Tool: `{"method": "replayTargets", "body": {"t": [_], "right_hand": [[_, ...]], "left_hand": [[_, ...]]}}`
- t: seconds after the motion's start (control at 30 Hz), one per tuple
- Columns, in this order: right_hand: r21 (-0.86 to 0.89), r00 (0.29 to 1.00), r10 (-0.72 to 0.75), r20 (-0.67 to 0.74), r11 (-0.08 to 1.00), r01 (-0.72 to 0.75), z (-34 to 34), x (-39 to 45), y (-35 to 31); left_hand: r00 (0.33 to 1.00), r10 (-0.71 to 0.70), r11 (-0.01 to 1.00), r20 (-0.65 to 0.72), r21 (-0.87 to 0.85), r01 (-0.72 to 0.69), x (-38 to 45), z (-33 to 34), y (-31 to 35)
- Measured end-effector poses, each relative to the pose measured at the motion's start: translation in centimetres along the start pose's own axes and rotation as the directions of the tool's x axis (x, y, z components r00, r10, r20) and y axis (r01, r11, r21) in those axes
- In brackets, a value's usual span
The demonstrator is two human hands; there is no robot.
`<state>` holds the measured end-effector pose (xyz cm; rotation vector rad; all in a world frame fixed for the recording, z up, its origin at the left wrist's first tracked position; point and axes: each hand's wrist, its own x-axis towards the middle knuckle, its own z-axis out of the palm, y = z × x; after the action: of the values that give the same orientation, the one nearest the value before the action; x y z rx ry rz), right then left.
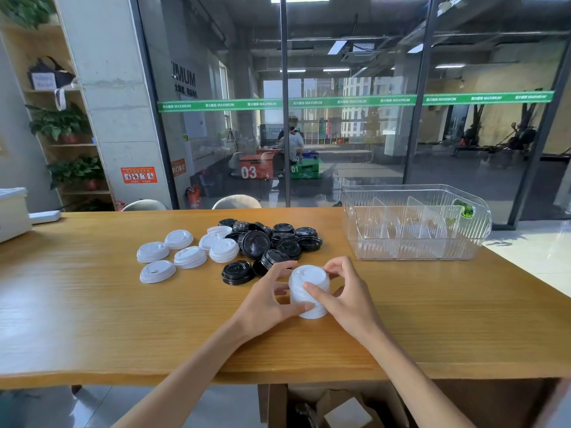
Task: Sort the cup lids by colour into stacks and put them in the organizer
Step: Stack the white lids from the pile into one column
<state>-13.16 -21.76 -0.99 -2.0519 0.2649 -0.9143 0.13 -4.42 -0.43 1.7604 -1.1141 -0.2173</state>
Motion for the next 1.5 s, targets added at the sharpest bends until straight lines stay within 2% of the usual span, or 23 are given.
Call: {"method": "replayTargets", "body": {"t": [0.27,0.4,0.67,0.83,0.93,1.03,1.1,1.23,1.4,1.5], "right_hand": [[-0.238,0.999,-0.030,-0.036,0.971,0.021,0.9,0.2,-0.8],[-0.283,0.997,-0.022,-0.074,0.959,0.000,1.0,0.1,-0.9],[-0.275,0.999,-0.020,-0.043,0.961,0.007,1.4,0.2,-1.4],[-0.278,0.999,-0.003,-0.040,0.961,-0.009,1.7,0.5,-1.6],[-0.273,0.999,-0.002,-0.037,0.962,-0.009,1.8,0.4,-1.5],[-0.278,0.999,-0.012,-0.036,0.960,0.002,1.7,0.3,-1.5],[-0.279,1.000,-0.011,-0.027,0.960,0.003,1.7,0.3,-1.5],[-0.271,0.999,0.008,0.038,0.962,0.003,1.2,0.0,-1.6],[-0.056,0.978,0.059,0.201,0.997,-0.049,-0.9,-0.2,-0.3],[-0.034,0.974,0.068,0.218,0.997,-0.062,-1.5,-0.2,0.1]], "left_hand": [[1.000,0.001,1.000,0.005,0.008,-0.001,-0.2,0.1,0.4],[1.000,0.009,1.000,0.019,0.021,-0.010,-0.1,0.0,0.3],[0.996,0.087,0.995,0.032,0.049,-0.089,0.0,0.2,0.4],[0.995,0.073,0.997,0.073,0.005,-0.073,-0.2,0.0,0.3],[0.991,-0.010,0.991,0.133,-0.134,0.028,-0.1,-0.8,0.6],[0.972,-0.206,0.928,0.114,-0.292,0.231,0.9,-1.0,1.6],[0.955,-0.282,0.903,0.095,-0.311,0.298,1.5,-0.9,2.2],[0.971,-0.235,0.931,0.037,-0.278,0.236,1.3,-0.8,2.1],[0.973,-0.231,0.941,-0.013,-0.258,0.220,1.6,-0.3,2.0],[0.978,-0.203,0.950,-0.049,-0.250,0.185,1.4,0.0,1.8]]}}
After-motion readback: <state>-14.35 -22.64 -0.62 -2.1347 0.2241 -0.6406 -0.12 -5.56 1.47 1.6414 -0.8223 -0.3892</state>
